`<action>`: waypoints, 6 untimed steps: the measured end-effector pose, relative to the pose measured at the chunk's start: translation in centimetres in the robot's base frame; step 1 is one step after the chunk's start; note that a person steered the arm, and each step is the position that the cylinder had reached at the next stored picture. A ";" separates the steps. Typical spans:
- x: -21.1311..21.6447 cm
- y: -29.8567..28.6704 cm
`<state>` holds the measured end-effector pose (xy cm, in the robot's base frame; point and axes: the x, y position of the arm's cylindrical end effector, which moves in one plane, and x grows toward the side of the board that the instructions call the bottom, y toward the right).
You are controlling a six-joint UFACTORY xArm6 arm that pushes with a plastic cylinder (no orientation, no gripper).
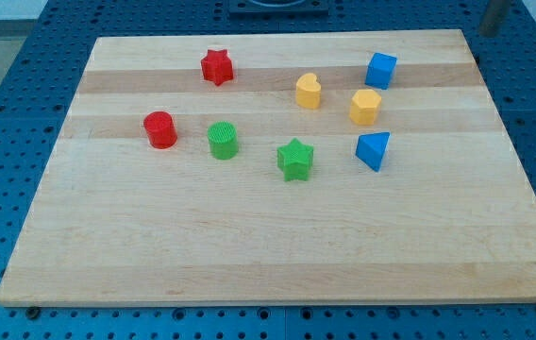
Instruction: Move your arm closer to blue cube
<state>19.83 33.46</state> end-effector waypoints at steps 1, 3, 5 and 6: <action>0.0 0.0; 2.6 -9.3; 4.0 -12.5; 7.5 -18.2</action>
